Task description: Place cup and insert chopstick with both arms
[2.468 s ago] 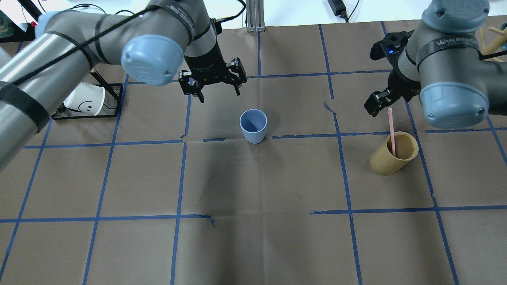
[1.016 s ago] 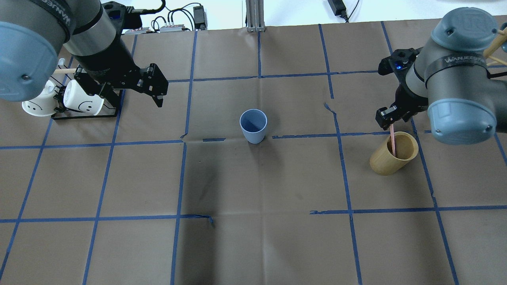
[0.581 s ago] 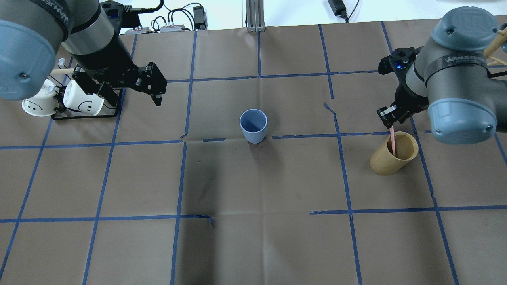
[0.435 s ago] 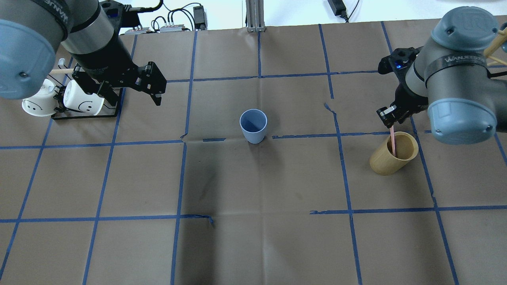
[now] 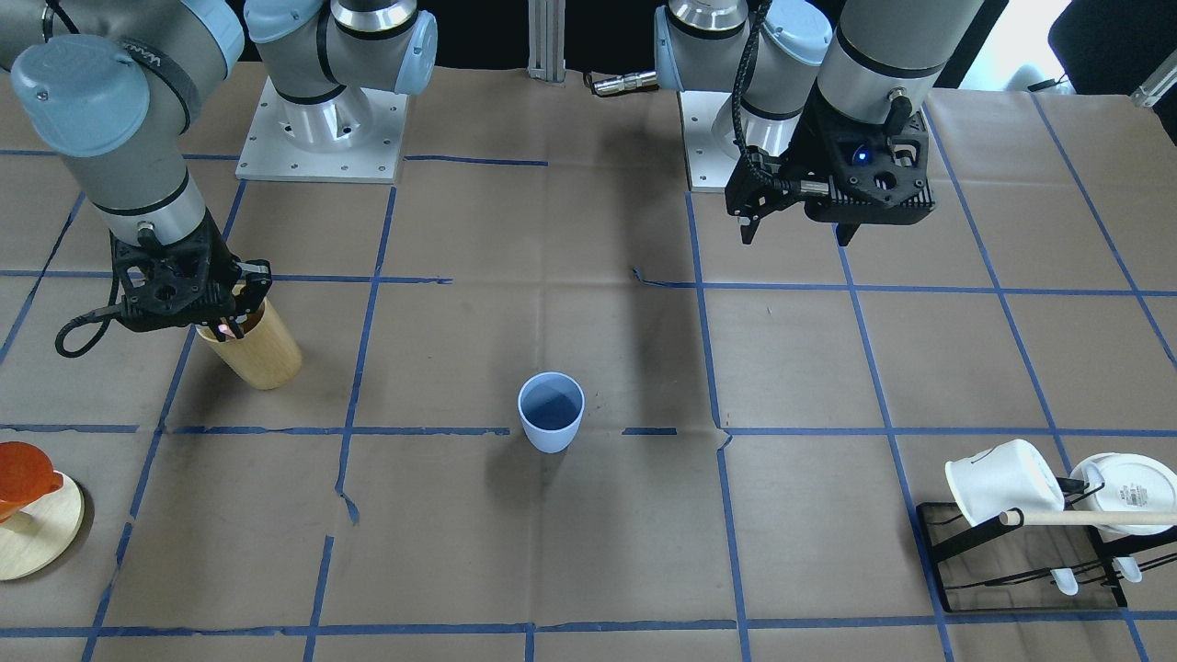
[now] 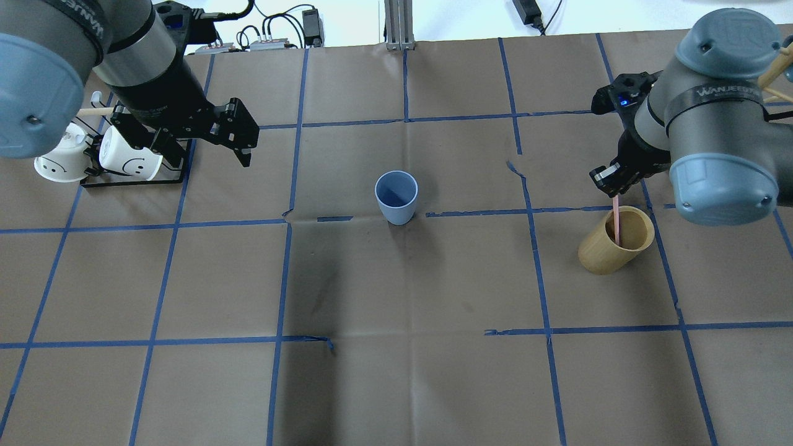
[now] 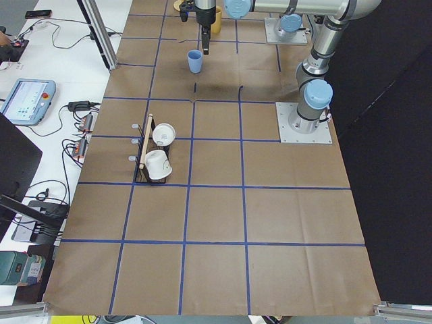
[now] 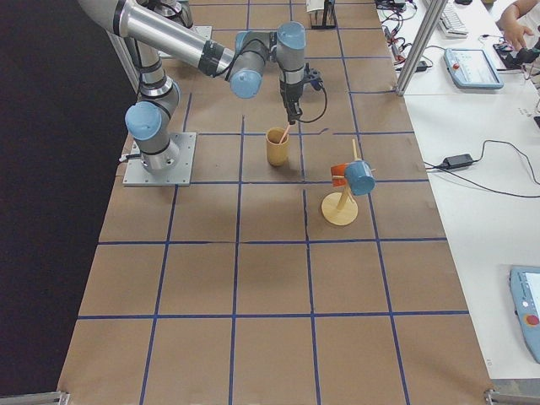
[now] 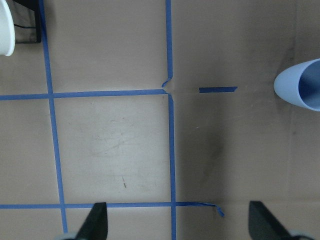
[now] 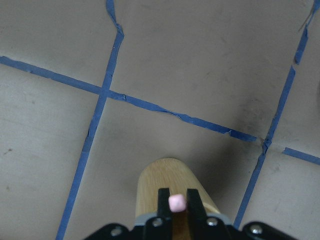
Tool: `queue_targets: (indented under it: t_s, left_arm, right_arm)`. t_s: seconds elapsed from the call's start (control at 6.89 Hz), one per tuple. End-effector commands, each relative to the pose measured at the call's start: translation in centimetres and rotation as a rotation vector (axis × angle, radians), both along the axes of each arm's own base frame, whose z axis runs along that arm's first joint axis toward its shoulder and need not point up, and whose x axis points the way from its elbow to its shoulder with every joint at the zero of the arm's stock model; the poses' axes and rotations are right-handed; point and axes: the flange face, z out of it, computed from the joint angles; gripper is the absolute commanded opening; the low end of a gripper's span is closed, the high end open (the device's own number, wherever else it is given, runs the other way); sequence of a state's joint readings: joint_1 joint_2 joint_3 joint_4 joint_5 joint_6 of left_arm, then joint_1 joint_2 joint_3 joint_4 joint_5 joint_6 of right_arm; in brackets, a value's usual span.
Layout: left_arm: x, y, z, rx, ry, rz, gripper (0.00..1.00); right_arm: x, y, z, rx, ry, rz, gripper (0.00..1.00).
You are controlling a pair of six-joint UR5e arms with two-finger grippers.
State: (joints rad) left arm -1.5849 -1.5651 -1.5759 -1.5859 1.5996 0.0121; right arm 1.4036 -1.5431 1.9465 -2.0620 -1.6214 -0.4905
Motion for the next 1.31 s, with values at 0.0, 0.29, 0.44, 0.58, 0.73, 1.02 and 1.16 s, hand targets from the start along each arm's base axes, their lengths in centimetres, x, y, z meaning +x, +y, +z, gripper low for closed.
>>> queue_targets:
  t_s: [0.0,0.29,0.44,0.58,0.73,1.02,1.16]
  left_arm:
    - [0.0,0.1,0.1,-0.002,-0.002,0.000,1.00]
    - [0.1,-0.1,0.0,-0.001,0.003,0.000,1.00]
    - [0.1,0.3,0.1,0.000,-0.003,-0.009,1.00]
    - [0.1,0.3,0.2,-0.002,-0.003,-0.009,1.00]
    - [0.1,0.3,0.3,-0.002,-0.003,-0.009,1.00]
    - [0.2,0.4,0.3,0.012,-0.014,-0.014,1.00]
    - [0.2,0.4,0.2,0.012,-0.016,-0.014,1.00]
  right_arm:
    - [0.1,-0.4,0.8,-0.017,-0.010,-0.005,0.20]
    - [0.0,-0.4,1.4,-0.024,-0.006,-0.008,0.14]
    - [0.0,-0.4,1.5,-0.015,-0.002,-0.010,0.10]
    - [-0.1,-0.6,2.4,-0.002,-0.001,-0.010,0.08]
    - [-0.2,-1.1,4.2,0.006,-0.002,-0.010,0.08]
    - [-0.4,-2.3,8.4,-0.021,0.002,-0.012,0.07]
    - [-0.4,-2.5,10.0,-0.016,-0.003,-0.013,0.06]
